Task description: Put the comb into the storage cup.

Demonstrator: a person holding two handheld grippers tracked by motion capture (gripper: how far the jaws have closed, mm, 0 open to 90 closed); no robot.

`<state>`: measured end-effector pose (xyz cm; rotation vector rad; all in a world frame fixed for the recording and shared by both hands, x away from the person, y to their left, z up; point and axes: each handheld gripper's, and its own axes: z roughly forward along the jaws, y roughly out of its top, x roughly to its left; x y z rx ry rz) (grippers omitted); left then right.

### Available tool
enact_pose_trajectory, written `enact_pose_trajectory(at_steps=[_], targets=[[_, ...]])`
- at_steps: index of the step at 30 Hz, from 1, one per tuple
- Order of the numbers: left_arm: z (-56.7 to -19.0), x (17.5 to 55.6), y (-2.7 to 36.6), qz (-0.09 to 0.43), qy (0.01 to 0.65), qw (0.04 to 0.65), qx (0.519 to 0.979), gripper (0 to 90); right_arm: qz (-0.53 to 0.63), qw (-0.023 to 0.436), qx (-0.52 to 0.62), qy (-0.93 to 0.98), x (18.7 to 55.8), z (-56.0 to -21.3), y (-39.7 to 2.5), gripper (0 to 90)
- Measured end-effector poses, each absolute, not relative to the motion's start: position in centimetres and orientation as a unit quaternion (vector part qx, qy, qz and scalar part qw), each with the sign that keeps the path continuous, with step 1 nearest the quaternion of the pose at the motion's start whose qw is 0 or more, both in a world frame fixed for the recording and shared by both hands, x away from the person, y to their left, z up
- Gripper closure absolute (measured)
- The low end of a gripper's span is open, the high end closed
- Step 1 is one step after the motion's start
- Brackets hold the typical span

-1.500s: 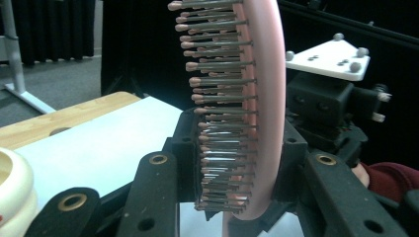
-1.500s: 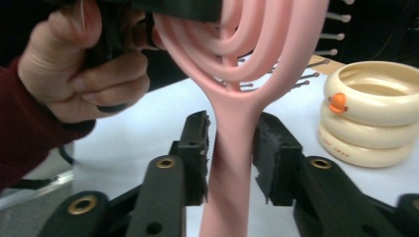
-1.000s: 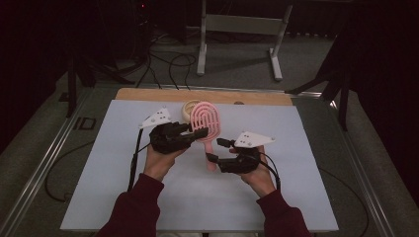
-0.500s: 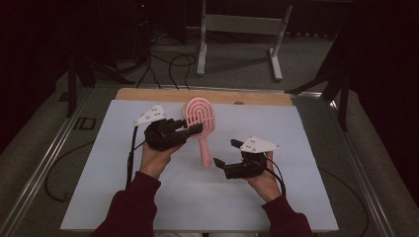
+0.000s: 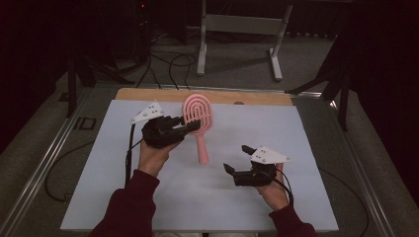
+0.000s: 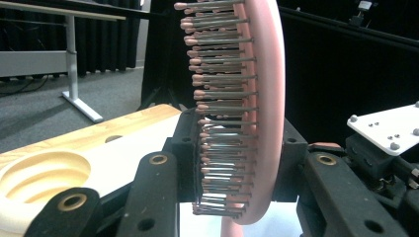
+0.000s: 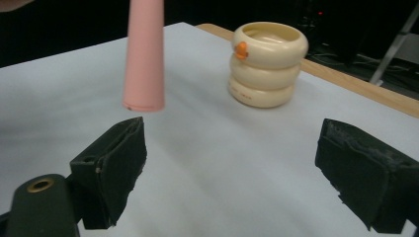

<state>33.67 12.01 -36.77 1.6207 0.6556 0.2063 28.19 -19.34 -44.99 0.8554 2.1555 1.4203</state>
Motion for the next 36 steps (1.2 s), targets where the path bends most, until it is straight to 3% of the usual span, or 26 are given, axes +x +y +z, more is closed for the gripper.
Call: enact_pose_trajectory(at_steps=[36], targets=[[-35.4, 34.3, 13.2, 0.13, 0.307, 0.627, 0.704, 64.5, 0.546, 0.235, 0.34, 0.728, 26.4, -46.6, -23.3, 13.9]])
